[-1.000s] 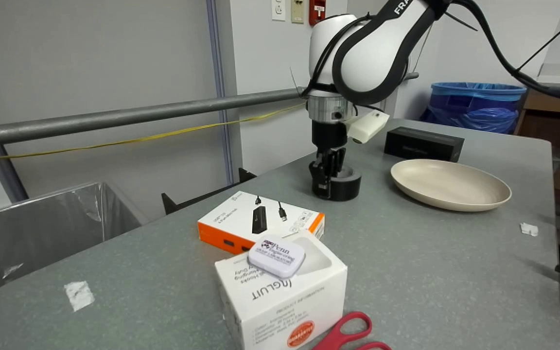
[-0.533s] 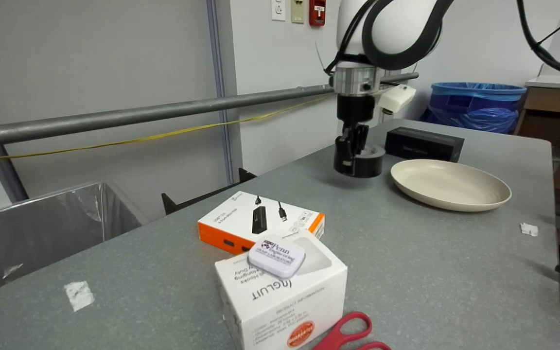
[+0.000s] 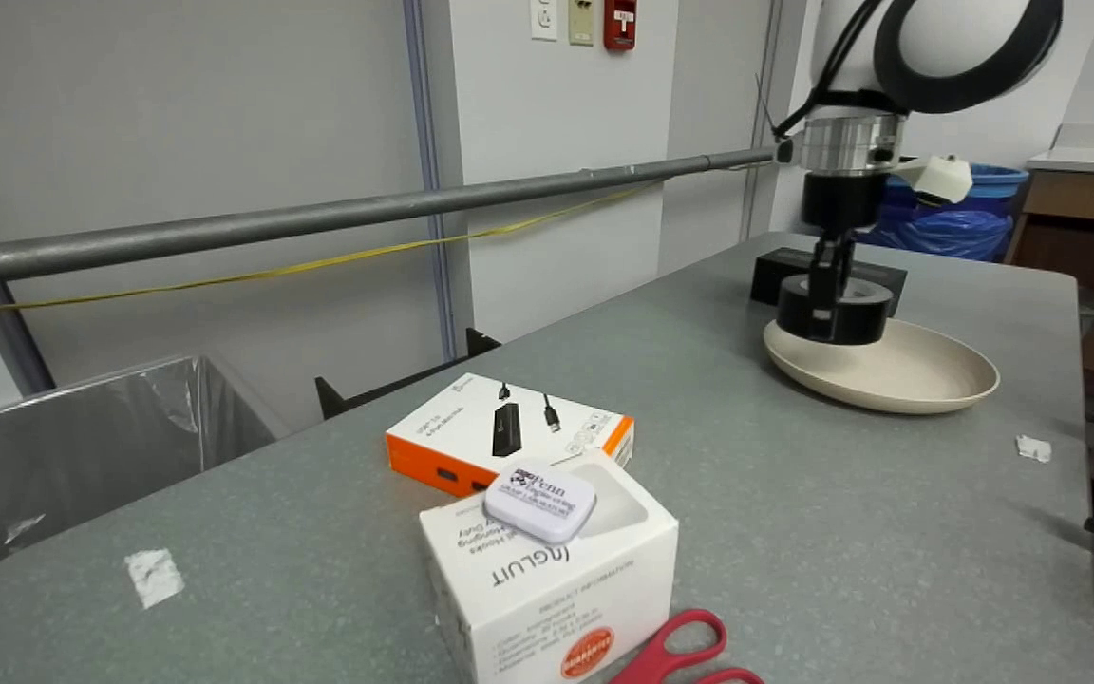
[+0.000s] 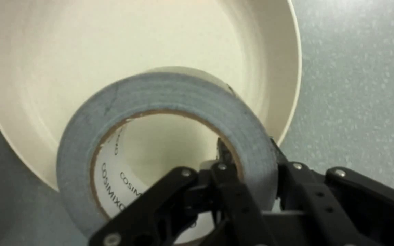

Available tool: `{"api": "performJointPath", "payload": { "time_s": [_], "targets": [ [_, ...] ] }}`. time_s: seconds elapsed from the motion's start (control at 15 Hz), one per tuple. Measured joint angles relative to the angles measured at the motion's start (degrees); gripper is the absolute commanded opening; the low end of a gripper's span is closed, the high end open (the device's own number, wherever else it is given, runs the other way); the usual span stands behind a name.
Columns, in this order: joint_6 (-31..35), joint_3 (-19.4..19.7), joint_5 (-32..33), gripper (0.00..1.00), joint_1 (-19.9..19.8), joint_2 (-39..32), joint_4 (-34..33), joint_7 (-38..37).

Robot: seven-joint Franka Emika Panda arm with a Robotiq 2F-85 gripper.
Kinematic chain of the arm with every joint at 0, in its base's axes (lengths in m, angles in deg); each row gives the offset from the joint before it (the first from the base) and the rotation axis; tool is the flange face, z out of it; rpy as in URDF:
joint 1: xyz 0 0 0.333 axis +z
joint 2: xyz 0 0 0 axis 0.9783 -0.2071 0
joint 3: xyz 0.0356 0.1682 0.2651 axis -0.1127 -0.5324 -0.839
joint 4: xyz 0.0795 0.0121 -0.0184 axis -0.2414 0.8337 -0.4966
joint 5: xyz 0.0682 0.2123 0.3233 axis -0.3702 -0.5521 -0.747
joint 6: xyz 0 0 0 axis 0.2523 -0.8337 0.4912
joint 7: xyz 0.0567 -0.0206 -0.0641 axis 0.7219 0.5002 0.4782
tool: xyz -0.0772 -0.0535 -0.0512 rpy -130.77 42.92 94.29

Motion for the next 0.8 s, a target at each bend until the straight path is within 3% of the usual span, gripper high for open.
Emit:
{"api": "performJointPath", "payload": {
  "time_s": [0.27, 0.67, 0.73, 0.8],
  "targets": [
    [5.6, 0.4, -2.4, 0.06, -1.8, 0.1, 5.3, 1.9],
    [10.1, 0.4, -2.4, 0.06, -1.3, -6.6, 3.4, -1.3],
    [10.1, 0.5, -2.4, 0.10, -1.2, -7.1, 2.5, -2.2],
    [10.0, 0.6, -2.4, 0.51, -1.0, -7.5, 1.8, -2.8]
  ]
}}
